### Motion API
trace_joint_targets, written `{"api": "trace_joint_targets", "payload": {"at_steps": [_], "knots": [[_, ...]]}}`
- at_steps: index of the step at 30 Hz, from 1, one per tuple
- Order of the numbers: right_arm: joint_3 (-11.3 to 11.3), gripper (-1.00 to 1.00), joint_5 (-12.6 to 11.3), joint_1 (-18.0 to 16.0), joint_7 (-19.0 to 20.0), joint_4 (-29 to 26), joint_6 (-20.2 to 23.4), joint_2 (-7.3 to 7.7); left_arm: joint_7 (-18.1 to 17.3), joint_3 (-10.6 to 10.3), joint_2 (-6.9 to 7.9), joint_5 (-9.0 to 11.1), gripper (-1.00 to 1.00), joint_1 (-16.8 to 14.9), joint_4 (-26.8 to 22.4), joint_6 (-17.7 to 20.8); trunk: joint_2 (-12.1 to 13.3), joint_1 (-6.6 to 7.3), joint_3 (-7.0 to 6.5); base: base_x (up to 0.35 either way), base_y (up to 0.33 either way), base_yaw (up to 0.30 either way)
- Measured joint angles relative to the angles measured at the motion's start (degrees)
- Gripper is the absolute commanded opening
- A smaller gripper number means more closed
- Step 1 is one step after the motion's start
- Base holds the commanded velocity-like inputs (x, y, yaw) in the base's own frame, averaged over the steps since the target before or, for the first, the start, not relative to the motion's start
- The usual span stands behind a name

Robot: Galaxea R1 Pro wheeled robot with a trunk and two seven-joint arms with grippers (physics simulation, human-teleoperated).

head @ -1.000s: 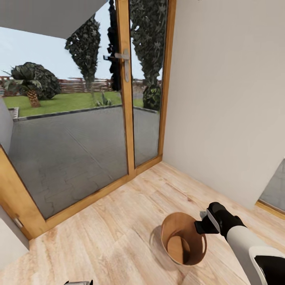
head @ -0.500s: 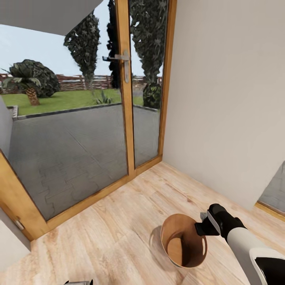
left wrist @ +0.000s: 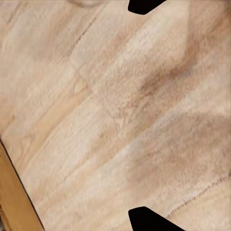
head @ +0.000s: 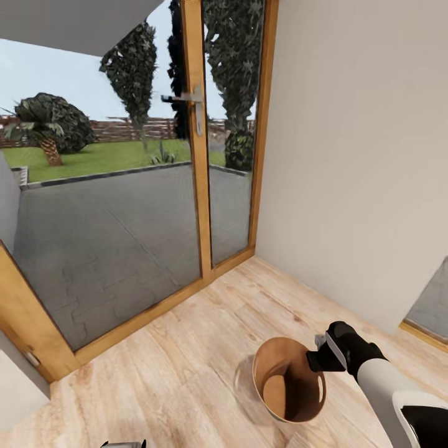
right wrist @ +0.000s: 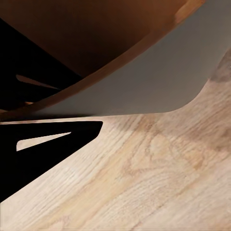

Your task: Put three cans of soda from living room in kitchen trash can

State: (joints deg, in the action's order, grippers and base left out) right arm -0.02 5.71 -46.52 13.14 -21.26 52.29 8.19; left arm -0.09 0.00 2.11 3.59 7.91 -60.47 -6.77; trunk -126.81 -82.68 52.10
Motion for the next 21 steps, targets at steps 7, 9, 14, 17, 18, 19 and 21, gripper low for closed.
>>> {"api": "trace_joint_targets", "payload": {"at_steps": [7, 9, 14, 17, 18, 19, 21], "knots": [[0.02, -1.0, 0.07, 0.61, -0.03, 0.0, 0.0, 0.0, 0.0, 0.0, 0.04, 0.01, 1.0, 0.0, 0.0, 0.0, 2.81, 1.54, -1.25, 0.0, 0.0, 0.0], [0.02, -1.0, 0.0, 0.81, -0.02, 0.01, 0.0, -0.03, 0.0, 0.0, 0.03, 0.01, 1.0, 0.0, 0.0, 0.0, 3.61, 1.98, -1.61, 0.0, 0.0, 0.0], [0.04, -1.0, 0.01, 1.48, -0.01, 0.02, -0.02, -0.03, 0.0, 0.0, 0.07, 0.02, 1.0, 0.0, 0.0, 0.0, 5.62, 3.07, -2.51, 0.0, 0.0, 0.0], [0.03, -1.0, 0.07, 1.71, -0.01, 0.05, -0.07, -0.02, 0.0, 0.0, 0.08, 0.02, 1.0, 0.0, 0.0, 0.0, 6.82, 3.73, -3.05, 0.0, 0.0, 0.0], [0.01, -1.0, 0.01, 1.76, -0.01, 0.05, -0.07, -0.01, 0.0, 0.0, 0.08, 0.02, 1.0, 0.0, 0.0, 0.0, 7.22, 3.95, -3.23, 0.0, 0.0, 0.0], [0.0, -1.0, -0.06, 1.82, -0.01, 0.06, -0.07, -0.01, 0.0, 0.0, 0.08, 0.02, 1.0, 0.0, 0.0, 0.0, 7.62, 4.17, -3.41, 0.0, 0.0, 0.0], [0.0, -1.0, -0.24, 2.18, 0.0, 0.07, -0.06, -0.01, 0.0, 0.0, 0.08, 0.02, 1.0, 0.0, -0.02, 0.0, 8.42, 4.61, -3.77, 0.0, 0.0, 0.0]]}}
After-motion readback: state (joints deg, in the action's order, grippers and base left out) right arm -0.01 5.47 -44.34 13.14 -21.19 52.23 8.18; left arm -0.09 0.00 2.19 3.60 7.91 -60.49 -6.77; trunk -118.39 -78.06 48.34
